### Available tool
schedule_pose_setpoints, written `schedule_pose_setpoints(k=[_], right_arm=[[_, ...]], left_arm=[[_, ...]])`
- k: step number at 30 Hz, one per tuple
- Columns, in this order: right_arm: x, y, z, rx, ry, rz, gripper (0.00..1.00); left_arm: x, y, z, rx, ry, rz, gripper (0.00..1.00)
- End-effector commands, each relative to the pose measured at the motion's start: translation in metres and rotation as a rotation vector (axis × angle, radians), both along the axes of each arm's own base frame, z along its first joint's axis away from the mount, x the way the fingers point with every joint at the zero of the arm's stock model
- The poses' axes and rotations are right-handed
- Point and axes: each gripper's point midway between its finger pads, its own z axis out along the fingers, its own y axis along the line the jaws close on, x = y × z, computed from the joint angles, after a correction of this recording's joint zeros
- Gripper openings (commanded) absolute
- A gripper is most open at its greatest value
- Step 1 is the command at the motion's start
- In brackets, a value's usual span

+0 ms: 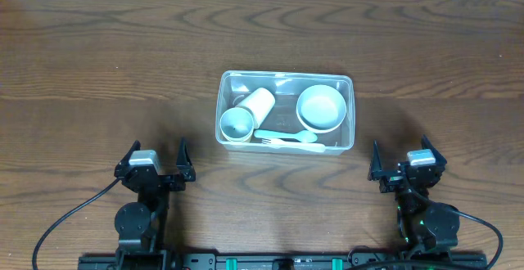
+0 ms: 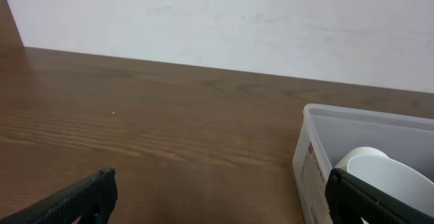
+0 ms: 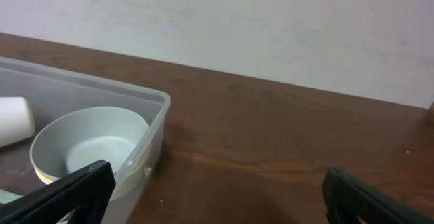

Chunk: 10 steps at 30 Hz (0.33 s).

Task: Pack container

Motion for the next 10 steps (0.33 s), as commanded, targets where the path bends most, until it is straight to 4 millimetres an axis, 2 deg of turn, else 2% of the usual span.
schedule_pose_setpoints(k=[1,10], right_arm=[[-0.0003,0.0005,-0.0004,-0.013,-0.002,0.005,0.99],[-0.0003,0.0004,-0.0004,-0.013,-0.002,0.005,0.99]], left_arm=[[-0.0014,0.0046,-0.0156,-0.006,0.053,0.026,0.98],[-0.0014,0.0046,-0.0156,-0.006,0.053,0.026,0.98]])
